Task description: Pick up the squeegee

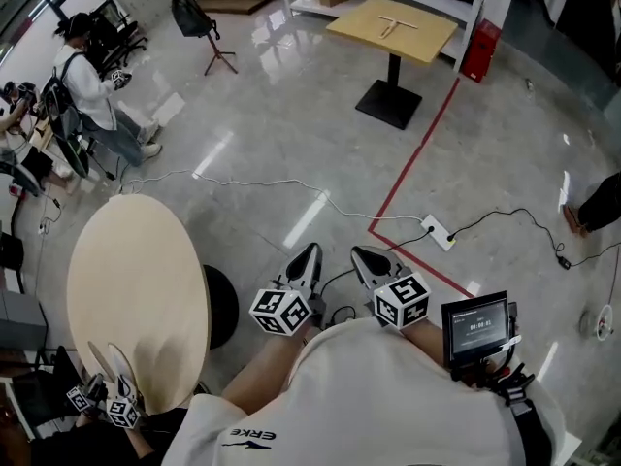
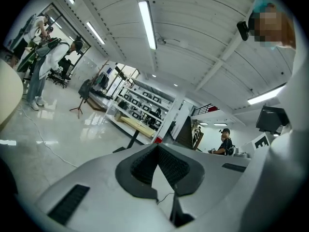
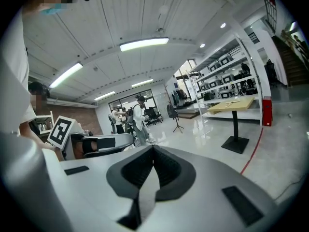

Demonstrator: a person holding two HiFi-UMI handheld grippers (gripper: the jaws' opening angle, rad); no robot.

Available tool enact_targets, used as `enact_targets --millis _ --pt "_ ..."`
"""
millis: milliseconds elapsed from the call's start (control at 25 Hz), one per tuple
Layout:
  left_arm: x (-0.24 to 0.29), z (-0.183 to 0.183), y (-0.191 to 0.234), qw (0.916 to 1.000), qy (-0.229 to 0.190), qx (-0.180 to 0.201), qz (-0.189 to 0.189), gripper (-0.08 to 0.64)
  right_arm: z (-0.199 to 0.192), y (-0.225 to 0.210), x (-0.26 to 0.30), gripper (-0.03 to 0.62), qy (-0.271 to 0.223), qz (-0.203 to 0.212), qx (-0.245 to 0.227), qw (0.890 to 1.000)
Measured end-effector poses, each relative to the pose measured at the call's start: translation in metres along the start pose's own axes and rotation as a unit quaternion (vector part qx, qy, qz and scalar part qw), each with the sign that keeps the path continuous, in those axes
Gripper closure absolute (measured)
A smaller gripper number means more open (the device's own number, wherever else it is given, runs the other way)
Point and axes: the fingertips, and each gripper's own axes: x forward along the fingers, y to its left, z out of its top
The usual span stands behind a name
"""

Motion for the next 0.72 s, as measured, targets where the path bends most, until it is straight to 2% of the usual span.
enact_targets --millis 200,400,720 --pt "-0.021 0.008 0.027 0.9993 -0.017 -0.016 0.03 0.555 -0.001 0.022 0.023 0.589 0.015 0.026 -0.011 0.999" --pt "-0.021 0.024 0.042 0.998 -0.034 -0.025 0.047 0.555 0.011 0.024 0.046 0.589 0.024 0.043 -0.02 0.999" --pt "0.011 0.037 0.075 0.9962 -0.049 -0.027 0.067 0.555 0.026 0.003 0.093 0.589 0.024 0.077 -0.039 0.996"
